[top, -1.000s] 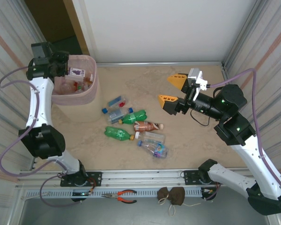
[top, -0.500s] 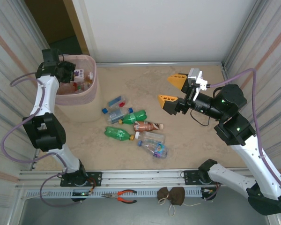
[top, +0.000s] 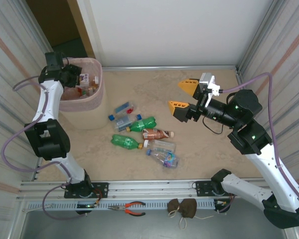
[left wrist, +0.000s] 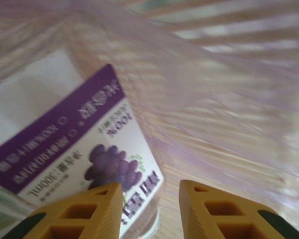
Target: Put the plastic bottles in the bin
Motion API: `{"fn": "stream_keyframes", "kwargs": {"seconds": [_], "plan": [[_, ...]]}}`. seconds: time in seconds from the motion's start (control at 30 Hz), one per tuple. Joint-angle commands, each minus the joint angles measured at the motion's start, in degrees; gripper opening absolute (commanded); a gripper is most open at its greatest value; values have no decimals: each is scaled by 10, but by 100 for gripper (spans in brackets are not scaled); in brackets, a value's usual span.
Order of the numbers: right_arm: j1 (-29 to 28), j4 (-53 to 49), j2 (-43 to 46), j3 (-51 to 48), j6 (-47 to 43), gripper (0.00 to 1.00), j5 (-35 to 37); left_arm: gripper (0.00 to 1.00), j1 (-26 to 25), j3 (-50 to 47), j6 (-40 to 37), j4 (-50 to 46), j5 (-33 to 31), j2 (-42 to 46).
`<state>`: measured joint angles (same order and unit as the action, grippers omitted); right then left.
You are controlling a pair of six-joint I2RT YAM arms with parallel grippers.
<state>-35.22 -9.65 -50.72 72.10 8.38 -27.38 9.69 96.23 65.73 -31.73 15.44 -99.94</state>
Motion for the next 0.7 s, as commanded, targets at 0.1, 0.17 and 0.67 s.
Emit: {"fn": "stream_keyframes", "kwargs": {"seconds": [0.1,0.17,0.67], "plan": [[0,-58,-23,15,6,82,22,38,2,-20,-87,87,60,91],[-1,-79,-32,15,5,82,27,39,2,-35,-113,101,77,111],[-28,-243,-159,10,23,76,128,50,12,-162,-289,168,202,289]]}}
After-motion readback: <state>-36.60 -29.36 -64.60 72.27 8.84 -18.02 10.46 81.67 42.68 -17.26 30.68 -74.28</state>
